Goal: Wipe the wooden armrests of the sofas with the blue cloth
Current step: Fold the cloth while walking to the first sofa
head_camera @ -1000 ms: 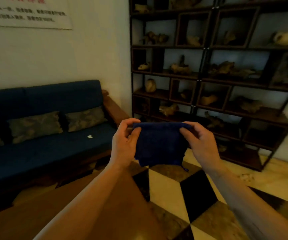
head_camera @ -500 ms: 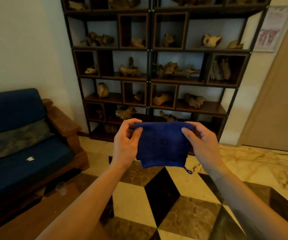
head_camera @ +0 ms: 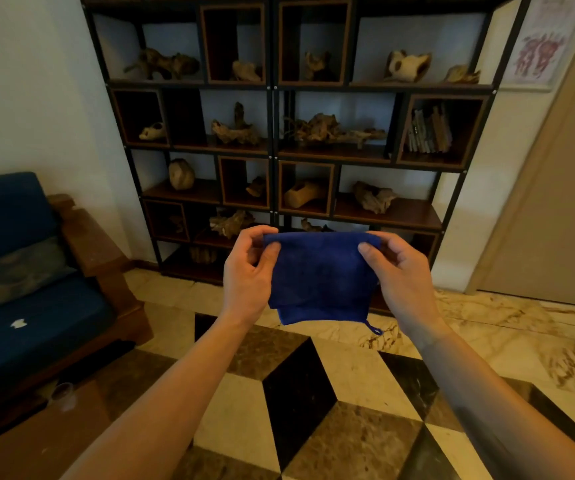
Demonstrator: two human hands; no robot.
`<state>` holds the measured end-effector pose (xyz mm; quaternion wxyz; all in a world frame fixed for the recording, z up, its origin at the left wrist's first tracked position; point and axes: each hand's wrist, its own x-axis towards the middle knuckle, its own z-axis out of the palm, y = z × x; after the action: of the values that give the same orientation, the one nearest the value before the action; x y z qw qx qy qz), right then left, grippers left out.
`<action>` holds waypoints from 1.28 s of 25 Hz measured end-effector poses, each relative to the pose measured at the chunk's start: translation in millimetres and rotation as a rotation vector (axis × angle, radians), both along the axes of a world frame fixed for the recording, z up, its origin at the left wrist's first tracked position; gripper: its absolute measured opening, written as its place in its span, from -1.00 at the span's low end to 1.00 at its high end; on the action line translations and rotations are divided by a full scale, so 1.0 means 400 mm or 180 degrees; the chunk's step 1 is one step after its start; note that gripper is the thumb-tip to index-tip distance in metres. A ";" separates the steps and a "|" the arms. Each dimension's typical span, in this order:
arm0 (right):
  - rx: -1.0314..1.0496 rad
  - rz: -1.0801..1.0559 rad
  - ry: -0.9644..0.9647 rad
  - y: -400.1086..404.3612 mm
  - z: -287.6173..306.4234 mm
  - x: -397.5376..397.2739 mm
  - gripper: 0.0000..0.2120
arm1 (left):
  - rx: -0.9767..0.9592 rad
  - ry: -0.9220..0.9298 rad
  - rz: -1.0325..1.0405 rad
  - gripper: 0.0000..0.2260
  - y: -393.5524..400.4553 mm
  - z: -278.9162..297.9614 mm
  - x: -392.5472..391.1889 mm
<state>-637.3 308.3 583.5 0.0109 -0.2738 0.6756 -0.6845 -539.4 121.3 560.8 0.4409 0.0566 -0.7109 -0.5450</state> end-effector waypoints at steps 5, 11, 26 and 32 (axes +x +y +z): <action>0.0055 0.0020 -0.0013 -0.044 -0.013 -0.115 -0.80 | 0.0029 -0.0038 0.0011 -0.76 -0.050 -0.009 -0.120; 0.0014 0.0201 0.0109 -0.217 -0.010 -0.262 -0.84 | 0.0063 0.0018 0.0092 -0.78 -0.217 -0.023 -0.247; -0.0058 0.1456 0.0129 -0.978 0.015 -0.425 -0.87 | 0.0138 0.0120 0.1307 -0.83 -0.814 0.019 -0.229; -0.0217 0.2232 0.0016 -1.222 -0.001 -0.402 -0.86 | 0.0111 0.0054 0.2115 -0.82 -0.947 0.012 -0.153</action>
<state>-798.2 -180.4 583.0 0.2344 -0.4910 0.5173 -0.6606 -600.7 -257.4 565.5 0.5994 0.2884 -0.6405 -0.3839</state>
